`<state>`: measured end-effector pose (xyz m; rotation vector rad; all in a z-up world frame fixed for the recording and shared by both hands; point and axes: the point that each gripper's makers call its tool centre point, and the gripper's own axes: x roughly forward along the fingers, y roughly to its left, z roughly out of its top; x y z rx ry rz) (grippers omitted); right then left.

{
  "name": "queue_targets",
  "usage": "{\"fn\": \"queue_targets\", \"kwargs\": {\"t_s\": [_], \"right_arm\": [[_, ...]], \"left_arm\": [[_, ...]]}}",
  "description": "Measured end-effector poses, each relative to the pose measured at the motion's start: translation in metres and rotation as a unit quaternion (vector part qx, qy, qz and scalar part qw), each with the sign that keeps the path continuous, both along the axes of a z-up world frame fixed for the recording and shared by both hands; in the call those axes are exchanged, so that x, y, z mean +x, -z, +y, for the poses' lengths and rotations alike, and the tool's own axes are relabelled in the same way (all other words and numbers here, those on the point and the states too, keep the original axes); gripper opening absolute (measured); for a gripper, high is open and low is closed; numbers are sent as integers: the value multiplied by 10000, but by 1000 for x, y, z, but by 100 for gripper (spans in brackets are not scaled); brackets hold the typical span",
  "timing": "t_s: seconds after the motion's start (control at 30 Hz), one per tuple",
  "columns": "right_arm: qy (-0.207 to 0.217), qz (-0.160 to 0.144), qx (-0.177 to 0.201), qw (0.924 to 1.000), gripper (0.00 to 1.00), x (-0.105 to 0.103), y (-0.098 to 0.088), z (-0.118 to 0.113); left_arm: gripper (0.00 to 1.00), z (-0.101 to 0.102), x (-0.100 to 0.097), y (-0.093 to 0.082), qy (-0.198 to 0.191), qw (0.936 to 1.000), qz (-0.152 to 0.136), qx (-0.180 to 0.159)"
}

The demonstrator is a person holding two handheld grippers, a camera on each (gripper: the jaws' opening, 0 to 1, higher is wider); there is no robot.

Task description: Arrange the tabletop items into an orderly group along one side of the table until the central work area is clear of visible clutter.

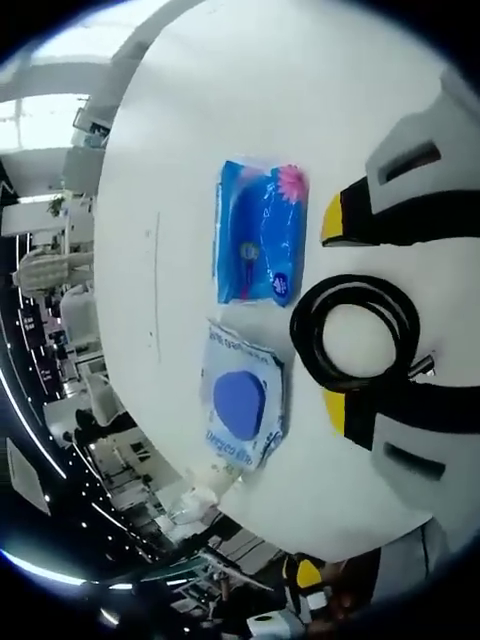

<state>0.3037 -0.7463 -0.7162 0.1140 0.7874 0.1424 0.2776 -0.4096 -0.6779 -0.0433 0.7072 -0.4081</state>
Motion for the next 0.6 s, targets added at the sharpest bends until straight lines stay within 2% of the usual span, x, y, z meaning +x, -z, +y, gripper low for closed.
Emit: {"fn": "queue_targets", "kwargs": {"t_s": [0.23,0.47,0.6], "right_arm": [[63,-245,75,9997,58,-11,-20,0],[15,-423,7,9991,60,-32,-34,9],[171,-514,154,9984,65,-45,-44,13]], "left_arm": [[45,1,-1,0,22,10000,-3,26],[52,-11,-7,-7,203,9997,18,-93],[61,-19,-10,-17,381,9984,46,-420]]}}
